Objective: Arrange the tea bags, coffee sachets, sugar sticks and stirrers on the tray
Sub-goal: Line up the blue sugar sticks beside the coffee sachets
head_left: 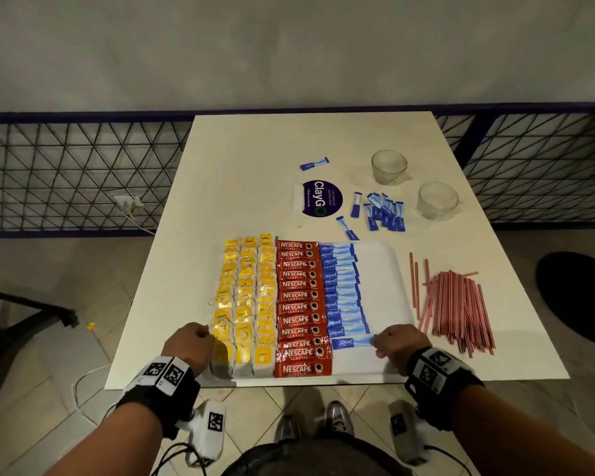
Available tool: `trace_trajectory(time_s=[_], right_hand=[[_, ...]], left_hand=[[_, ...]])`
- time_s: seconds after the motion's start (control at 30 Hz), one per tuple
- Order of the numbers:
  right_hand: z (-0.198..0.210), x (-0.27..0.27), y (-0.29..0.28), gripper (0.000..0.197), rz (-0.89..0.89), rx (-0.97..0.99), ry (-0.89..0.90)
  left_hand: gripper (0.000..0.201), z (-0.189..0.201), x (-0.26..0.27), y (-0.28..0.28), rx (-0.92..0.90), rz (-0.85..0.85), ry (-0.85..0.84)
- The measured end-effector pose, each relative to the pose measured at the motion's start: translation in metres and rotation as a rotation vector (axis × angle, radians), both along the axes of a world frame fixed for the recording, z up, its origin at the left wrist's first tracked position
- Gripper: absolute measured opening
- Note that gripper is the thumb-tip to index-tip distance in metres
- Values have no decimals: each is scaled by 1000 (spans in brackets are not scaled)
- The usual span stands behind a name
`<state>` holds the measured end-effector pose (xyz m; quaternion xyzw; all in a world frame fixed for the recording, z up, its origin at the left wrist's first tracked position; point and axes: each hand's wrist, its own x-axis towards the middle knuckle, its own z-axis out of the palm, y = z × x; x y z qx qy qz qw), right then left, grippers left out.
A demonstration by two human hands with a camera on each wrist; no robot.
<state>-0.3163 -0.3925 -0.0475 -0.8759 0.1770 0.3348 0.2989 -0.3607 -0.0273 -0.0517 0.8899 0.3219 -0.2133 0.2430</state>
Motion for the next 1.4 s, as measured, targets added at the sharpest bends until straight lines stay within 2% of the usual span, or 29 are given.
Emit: trace_trajectory(time_s=[0.07, 0.27, 0.63, 0.93, 1.07, 1.17, 1.2, 1.33, 1.4], right_hand=[[1, 0, 3, 19, 71, -85, -19], [3, -1, 12, 32, 128, -173, -50], [8, -3, 18, 39, 196, -285, -78], [3, -1, 16, 41, 203, -298, -51], [4, -1, 17, 39, 229, -318, -70], [8, -2, 14, 39, 187, -283, -108], [9, -1, 12, 39, 167, -263, -122], [20, 9, 8, 41, 141, -230, -232], [28, 21, 8, 38, 125, -194, -293]], left_hand=[[27, -1, -1, 0, 1, 0, 2], [26, -1, -2, 1, 13, -12, 5], [26, -2, -4, 4, -3, -11, 19], [25, -4, -6, 8, -11, -57, 50], [20, -3, -6, 8, -16, -66, 57], [8, 0, -6, 10, -46, -76, 49], [6, 1, -6, 12, -55, -65, 40], [20, 18, -1, 18, 13, -3, -62], [18, 35, 11, 16, 50, -1, -137]])
